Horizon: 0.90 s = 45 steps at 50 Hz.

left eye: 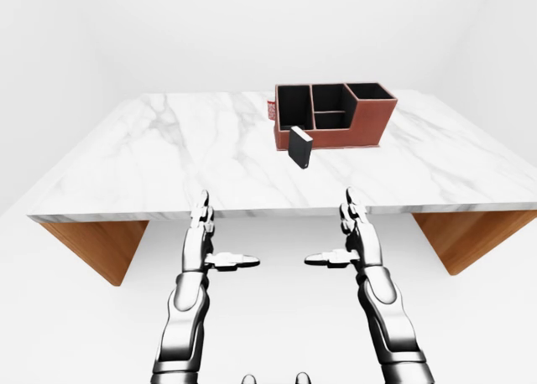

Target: Pick up the book and place it in the right compartment of the caddy.

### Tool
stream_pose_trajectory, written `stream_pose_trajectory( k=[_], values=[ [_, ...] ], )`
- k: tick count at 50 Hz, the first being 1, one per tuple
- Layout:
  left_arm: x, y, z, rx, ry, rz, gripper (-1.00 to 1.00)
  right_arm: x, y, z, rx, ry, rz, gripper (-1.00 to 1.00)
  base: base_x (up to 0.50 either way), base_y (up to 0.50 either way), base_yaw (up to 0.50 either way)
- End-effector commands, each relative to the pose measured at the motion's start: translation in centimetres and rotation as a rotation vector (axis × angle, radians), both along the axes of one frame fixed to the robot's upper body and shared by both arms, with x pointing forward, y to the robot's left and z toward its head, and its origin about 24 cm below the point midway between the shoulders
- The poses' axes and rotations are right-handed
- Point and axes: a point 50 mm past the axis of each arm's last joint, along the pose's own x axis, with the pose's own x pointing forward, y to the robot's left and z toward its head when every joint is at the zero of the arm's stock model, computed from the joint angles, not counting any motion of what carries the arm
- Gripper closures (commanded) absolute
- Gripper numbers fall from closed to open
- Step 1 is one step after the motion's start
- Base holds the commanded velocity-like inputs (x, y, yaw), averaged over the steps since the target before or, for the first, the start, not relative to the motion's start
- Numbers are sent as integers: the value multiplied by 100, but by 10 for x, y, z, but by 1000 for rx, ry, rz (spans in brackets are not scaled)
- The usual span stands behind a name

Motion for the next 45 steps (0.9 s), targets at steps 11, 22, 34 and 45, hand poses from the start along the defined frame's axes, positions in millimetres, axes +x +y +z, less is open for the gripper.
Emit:
stream_pose_trajectory(
  k=[11,22,34,45],
  values=[
    [2,7,0,-5,-14,-1,-100,0,-4,-5,17,5,20,-100,0,0,0],
    [2,8,0,-6,-16,5,-100,0,-2,-7,22,20,34,-100,0,-6,0],
    [2,9,0,-6,-14,15,-100,1,-1,-9,19,29,37,-100,0,-28,0],
    [1,8,0,-8,-14,13,-100,0,-1,-9,13,26,40,-100,0,-28,0]
  ],
)
